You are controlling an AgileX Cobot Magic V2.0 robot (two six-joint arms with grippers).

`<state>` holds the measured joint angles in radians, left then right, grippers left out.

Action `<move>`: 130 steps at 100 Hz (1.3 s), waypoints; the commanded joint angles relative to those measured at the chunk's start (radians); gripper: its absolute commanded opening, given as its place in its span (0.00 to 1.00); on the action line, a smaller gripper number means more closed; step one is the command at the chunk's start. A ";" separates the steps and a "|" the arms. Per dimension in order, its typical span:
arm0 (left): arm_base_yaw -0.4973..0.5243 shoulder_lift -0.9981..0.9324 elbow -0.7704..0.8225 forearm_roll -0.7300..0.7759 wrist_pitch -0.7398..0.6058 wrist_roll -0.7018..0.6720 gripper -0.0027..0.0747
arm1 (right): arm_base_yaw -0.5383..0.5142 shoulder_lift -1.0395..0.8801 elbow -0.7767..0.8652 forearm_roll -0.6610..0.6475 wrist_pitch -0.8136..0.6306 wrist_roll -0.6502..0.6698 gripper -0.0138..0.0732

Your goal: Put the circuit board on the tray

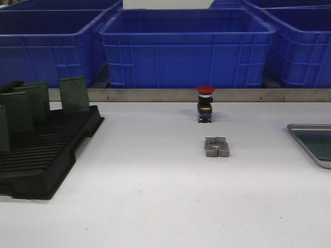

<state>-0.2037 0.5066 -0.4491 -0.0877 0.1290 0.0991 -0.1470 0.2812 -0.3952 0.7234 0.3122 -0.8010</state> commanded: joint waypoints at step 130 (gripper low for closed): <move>0.001 -0.004 -0.025 -0.006 -0.091 -0.009 0.01 | -0.002 0.006 -0.023 0.023 -0.075 -0.011 0.08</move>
<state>-0.2037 0.5017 -0.4470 -0.0877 0.1267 0.0991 -0.1470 0.2797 -0.3936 0.7272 0.3065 -0.8027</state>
